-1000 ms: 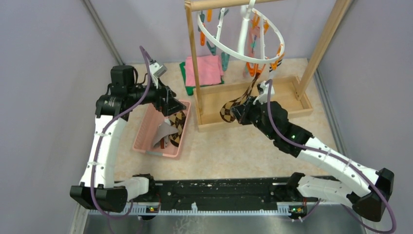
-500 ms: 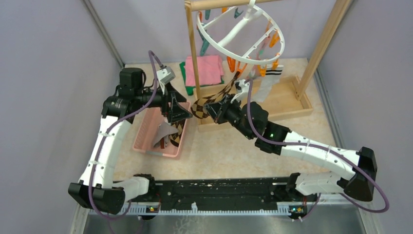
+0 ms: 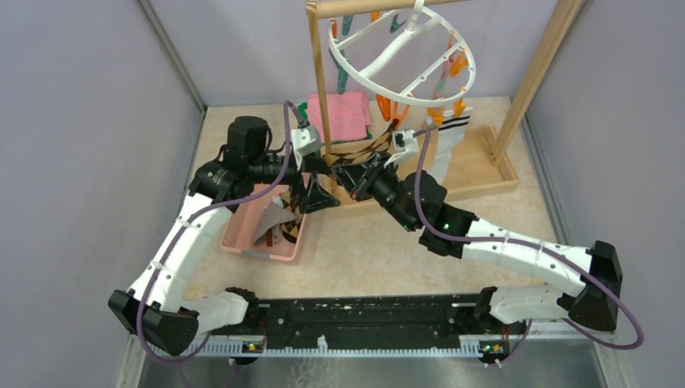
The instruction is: Remove the socks clipped to the hanger
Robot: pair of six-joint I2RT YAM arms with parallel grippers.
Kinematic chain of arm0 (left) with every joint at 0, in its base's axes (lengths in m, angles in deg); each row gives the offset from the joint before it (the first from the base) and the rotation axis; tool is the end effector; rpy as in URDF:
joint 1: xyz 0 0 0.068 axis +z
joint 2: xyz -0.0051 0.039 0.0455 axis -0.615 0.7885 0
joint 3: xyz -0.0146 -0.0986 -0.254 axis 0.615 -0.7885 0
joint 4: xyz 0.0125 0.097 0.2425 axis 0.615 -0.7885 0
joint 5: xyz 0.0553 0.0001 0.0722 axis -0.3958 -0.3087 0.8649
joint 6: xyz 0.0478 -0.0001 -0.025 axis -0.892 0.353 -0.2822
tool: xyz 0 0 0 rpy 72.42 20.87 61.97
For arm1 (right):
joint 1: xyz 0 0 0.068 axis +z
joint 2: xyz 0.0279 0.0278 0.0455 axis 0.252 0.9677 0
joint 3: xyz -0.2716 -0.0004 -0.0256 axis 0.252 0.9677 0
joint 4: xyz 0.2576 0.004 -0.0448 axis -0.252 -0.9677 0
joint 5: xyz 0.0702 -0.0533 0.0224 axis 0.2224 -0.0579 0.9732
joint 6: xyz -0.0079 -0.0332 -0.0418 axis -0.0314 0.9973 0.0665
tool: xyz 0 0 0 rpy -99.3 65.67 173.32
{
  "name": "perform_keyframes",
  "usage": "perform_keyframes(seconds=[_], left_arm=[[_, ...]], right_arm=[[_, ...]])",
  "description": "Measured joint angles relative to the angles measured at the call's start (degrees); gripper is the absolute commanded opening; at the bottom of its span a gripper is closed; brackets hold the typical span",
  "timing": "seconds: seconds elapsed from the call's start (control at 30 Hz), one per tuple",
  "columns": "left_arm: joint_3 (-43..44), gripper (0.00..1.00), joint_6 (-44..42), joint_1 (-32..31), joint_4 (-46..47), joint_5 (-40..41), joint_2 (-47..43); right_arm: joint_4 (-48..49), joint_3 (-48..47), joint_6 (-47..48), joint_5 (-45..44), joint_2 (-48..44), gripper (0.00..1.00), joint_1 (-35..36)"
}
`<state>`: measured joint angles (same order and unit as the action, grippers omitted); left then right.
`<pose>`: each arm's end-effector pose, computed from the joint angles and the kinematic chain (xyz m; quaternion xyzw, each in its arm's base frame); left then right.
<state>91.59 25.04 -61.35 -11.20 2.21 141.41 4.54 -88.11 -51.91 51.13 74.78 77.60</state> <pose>0.1994 -0.1175 0.4116 0.4797 0.6498 -0.4141 0.4196 0.1413 0.2478 0.3825 0.0084 0.6804 0.4867 0.5479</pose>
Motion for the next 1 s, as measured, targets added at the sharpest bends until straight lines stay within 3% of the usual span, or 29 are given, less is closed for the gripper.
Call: perform_keyframes(seconds=[0.17, 0.47, 0.53, 0.63, 0.77, 0.83, 1.0], left_arm=[[-1.03, 0.78, 0.2, -1.84, 2.43, 1.86, 0.66], [-1.75, 0.74, 0.24, -3.04, 5.68, 6.14, 0.87], [-1.75, 0.6, 0.28, -3.15, 6.43, 6.97, 0.85], [-1.86, 0.26, 0.55, -3.48, 6.58, 7.69, 0.81], [-2.43, 0.06, 0.02, -3.67, 6.62, 8.9, 0.59], [-2.93, 0.0, -0.04, -3.67, 6.71, 9.75, 0.35], [-3.54, 0.0, -0.15, -3.87, 7.45, 12.41, -0.24]], right_arm=[[1.53, 0.0, -2.01, 1.66, 0.66, 0.0, 0.0], [1.2, 0.0, -6.14, 3.78, 1.27, 0.0, 0.0], [1.07, 0.0, -7.17, 4.07, 1.27, 0.0, 0.0], [1.27, -0.02, -8.59, 3.74, 1.27, 0.0, -0.2], [1.4, -0.04, -9.33, 3.04, 1.05, 0.0, -0.48], [0.9, -0.04, -9.51, 2.73, 0.94, 0.14, -0.48], [-1.75, 0.13, -9.62, 2.6, -1.09, 0.63, -0.24]])
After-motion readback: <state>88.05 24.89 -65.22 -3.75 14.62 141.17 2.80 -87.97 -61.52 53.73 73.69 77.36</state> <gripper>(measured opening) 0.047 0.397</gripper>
